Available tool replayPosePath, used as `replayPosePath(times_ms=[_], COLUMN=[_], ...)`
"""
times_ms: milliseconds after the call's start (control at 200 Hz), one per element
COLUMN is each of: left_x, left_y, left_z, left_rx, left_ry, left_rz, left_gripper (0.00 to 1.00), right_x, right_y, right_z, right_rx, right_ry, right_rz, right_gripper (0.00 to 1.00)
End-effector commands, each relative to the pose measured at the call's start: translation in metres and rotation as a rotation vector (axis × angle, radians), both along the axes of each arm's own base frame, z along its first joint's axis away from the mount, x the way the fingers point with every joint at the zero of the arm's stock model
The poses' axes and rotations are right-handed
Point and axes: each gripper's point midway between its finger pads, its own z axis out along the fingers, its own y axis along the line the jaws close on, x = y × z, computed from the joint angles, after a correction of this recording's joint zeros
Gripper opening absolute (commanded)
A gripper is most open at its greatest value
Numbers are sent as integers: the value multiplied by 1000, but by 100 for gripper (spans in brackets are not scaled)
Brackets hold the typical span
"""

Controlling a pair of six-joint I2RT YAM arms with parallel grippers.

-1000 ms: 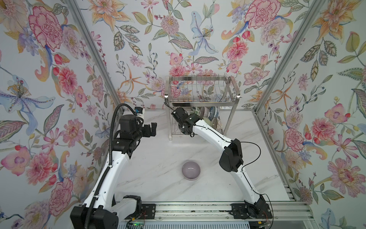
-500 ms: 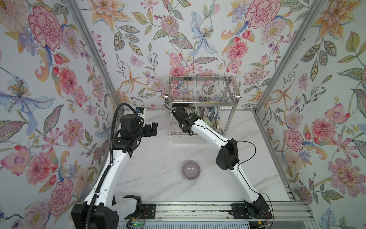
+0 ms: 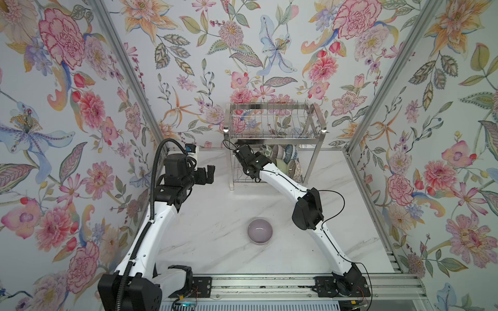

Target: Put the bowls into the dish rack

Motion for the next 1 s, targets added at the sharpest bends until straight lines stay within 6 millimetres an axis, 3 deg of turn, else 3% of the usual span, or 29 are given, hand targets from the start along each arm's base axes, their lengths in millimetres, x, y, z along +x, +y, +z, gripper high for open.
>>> replayPosePath(times_ms=[0,996], left_x=[1,-2], left_y=[0,0], left_z=[11,5], left_rx=[1,9], left_ry=[-27,-14], left_rz=[-15,-24], left_gripper=[99,99], right_x=[28,42], right_y=[-12,19], right_z=[28,22], right_rx=[68,-12], right_ry=[-127,-295], right_rz=[-57,43], right_gripper=[0,0])
